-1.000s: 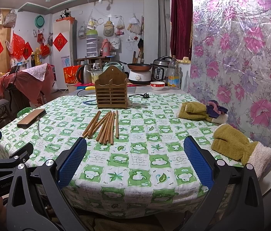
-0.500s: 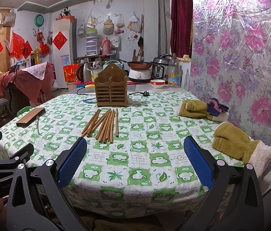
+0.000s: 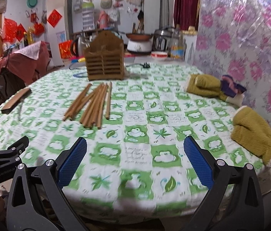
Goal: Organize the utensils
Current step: 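Move both tools forward over the row of wooden chopsticks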
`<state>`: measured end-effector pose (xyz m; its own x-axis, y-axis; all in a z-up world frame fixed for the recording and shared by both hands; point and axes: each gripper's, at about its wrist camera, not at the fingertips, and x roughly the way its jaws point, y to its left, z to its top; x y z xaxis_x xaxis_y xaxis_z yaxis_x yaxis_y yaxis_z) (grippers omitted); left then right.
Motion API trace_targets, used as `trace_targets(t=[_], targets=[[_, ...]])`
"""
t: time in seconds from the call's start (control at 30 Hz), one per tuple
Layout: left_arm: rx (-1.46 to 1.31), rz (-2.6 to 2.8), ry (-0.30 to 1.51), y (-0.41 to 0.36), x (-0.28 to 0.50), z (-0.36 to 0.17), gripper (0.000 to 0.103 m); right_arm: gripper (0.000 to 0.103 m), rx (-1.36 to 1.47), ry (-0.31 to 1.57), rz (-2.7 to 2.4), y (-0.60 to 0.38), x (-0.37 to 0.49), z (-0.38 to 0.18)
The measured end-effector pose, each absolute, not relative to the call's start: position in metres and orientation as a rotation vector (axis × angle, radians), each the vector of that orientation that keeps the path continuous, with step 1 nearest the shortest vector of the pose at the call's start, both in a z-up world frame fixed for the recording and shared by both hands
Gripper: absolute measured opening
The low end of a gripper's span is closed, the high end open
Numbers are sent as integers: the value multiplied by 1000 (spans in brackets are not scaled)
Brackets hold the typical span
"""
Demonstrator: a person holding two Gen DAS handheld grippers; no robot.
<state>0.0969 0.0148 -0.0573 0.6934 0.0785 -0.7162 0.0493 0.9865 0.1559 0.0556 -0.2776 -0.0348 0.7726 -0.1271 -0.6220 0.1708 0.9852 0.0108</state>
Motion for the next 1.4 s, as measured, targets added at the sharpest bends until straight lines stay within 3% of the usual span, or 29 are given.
trace_targets(t=[0.4,0.93,1.2,1.4], targets=[[189,-34,974,12,190,-79,98,97,88,835,-85,-293,136,-53],[175,-190,1040,-34,261,-83,99,97,88,839,-130,-311,188,-52],[204,25,1045,19,287,-89,98,97,116,870,-120,-319,197,-64],[49,-75,1076,31,289,-81,98,97,117,896,-88,-315,201,-68]])
